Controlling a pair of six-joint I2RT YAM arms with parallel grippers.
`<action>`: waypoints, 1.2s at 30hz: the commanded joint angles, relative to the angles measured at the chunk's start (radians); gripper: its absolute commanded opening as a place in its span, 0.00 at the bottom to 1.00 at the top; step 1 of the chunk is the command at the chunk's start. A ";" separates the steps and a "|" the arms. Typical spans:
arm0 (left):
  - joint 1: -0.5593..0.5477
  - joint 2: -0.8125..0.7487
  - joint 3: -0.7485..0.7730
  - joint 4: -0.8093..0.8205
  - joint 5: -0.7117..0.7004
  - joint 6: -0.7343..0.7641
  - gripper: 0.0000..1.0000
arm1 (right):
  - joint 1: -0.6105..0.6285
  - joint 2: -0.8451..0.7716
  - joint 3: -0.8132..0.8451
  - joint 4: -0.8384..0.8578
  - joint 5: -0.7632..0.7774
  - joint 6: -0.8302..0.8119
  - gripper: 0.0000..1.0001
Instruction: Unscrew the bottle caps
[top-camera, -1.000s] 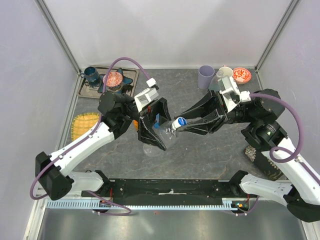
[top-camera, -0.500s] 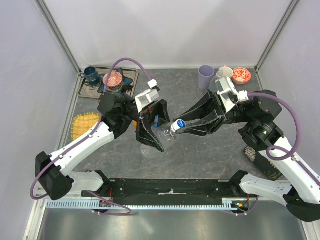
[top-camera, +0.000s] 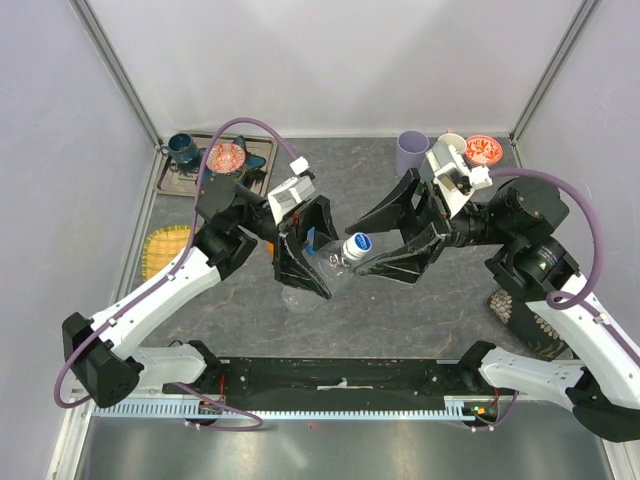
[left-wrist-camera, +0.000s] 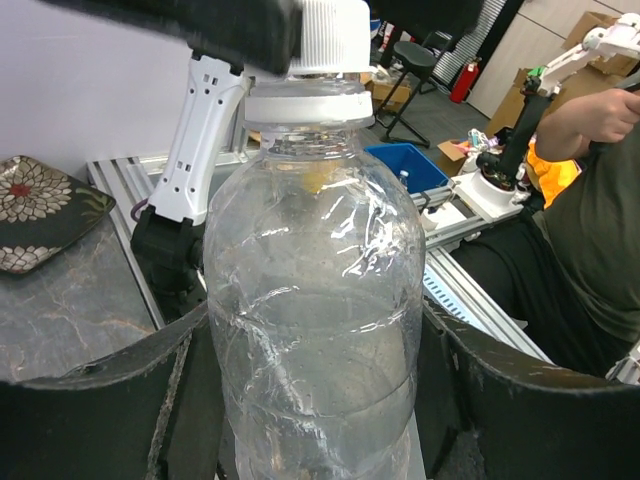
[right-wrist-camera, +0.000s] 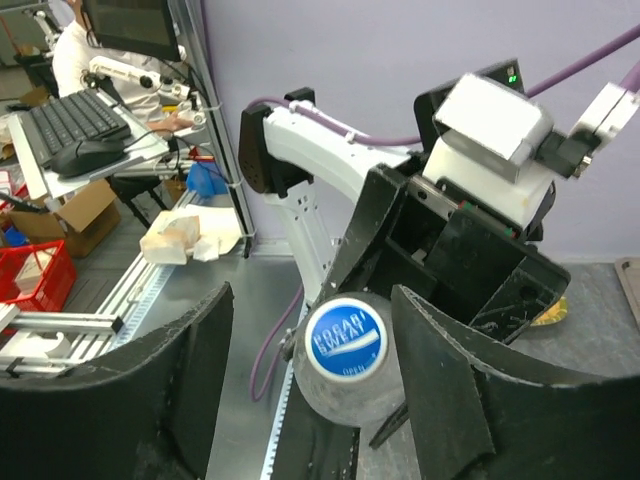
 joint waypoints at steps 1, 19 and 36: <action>0.008 -0.024 0.030 -0.119 -0.034 0.126 0.31 | 0.007 0.009 0.079 -0.056 0.097 -0.024 0.76; -0.012 -0.116 0.030 -0.525 -0.573 0.554 0.32 | 0.008 0.035 0.191 -0.252 0.886 0.118 0.84; -0.248 -0.130 0.007 -0.625 -1.537 0.879 0.34 | 0.008 0.157 0.279 -0.424 0.995 0.235 0.87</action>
